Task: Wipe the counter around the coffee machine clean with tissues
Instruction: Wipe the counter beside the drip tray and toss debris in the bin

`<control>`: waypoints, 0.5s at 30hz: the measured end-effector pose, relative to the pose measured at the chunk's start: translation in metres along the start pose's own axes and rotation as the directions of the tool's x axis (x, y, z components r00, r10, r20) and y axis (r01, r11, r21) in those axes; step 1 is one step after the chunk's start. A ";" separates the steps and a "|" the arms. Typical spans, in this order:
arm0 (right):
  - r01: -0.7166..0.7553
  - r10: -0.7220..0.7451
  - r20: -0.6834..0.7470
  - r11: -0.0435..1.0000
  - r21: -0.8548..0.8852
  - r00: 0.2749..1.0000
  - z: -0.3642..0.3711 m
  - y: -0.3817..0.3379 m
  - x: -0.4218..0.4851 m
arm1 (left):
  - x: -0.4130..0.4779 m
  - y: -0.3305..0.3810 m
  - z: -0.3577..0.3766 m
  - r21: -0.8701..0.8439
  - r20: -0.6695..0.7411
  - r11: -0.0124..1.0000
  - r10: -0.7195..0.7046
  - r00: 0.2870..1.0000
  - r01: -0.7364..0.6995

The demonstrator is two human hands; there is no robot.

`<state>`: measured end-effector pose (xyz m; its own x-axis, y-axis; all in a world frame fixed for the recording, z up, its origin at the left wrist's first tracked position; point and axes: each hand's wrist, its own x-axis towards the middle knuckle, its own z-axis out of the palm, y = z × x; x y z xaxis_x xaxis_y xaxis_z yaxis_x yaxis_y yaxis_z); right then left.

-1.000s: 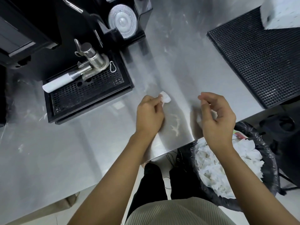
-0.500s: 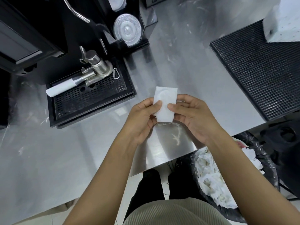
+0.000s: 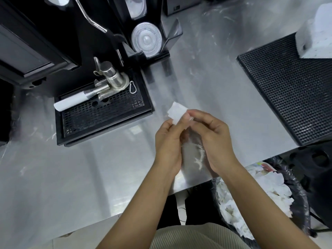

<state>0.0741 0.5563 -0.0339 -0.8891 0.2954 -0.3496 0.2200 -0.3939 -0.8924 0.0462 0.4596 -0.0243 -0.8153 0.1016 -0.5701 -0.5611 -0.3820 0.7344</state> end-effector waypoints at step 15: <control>0.124 -0.199 -0.236 0.947 -0.297 0.951 -0.053 0.001 -0.025 | 0.022 0.005 -0.091 0.928 0.365 -0.152 0.550 0.751 -0.340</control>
<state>0.1174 0.5949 -0.0408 -0.7948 0.5645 -0.2227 0.2176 -0.0774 -0.9730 0.0389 0.3763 -0.0666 -0.9732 0.2019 0.1104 0.2298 0.8757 0.4246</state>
